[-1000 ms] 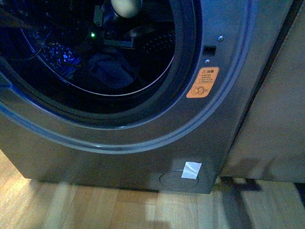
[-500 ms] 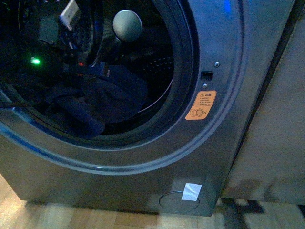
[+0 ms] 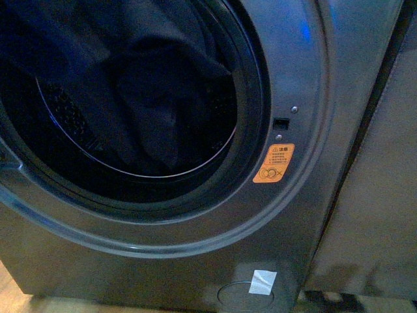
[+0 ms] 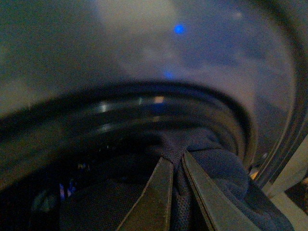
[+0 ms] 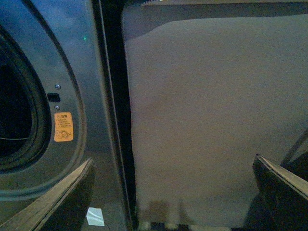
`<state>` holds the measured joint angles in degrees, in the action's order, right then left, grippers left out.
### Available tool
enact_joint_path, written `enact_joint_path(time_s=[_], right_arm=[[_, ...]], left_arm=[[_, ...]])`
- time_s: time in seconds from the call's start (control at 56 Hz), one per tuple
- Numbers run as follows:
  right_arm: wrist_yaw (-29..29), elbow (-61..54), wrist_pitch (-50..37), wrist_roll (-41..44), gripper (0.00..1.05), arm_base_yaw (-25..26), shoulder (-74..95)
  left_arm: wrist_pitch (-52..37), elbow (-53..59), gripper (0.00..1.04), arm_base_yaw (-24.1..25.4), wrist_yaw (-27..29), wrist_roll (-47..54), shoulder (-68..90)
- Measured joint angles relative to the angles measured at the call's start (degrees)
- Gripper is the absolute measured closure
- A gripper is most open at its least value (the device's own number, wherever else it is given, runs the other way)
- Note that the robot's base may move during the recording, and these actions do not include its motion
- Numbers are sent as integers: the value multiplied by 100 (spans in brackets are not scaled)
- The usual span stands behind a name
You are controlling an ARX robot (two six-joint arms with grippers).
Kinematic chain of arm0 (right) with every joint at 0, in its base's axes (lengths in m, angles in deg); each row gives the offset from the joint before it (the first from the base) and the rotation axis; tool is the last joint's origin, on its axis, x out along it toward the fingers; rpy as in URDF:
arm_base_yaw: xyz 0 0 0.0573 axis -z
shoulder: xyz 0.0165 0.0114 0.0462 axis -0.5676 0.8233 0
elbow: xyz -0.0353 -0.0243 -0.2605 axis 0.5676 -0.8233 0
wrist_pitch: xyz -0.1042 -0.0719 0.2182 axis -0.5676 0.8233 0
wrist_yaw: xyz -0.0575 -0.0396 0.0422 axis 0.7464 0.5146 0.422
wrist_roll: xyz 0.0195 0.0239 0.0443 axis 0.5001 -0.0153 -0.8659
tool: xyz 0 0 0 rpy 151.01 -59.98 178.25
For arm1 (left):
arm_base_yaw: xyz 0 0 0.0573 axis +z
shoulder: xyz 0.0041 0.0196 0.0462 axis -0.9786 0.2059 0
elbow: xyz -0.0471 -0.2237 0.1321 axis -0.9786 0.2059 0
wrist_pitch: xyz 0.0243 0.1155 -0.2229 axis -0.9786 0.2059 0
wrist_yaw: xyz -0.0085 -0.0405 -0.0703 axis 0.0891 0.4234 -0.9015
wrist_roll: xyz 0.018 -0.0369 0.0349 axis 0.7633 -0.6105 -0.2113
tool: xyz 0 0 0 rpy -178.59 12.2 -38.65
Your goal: Collect clothes from washing machine
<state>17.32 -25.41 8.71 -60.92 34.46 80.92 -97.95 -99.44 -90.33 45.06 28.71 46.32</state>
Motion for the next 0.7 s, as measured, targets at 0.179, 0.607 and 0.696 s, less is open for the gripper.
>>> enact_joint_path(time_s=[0.179, 0.607, 0.696], right_arm=[[0, 0, 0, 0, 7, 0, 0], [2, 0, 0, 0, 7, 0, 0], [0, 0, 0, 0, 7, 0, 0]], left_arm=[[258, -697, 99, -212, -44, 149, -103], [1147, -2771, 99, -1043, 13, 275, 223], [1384, -3261, 99, -1268, 42, 278, 393]])
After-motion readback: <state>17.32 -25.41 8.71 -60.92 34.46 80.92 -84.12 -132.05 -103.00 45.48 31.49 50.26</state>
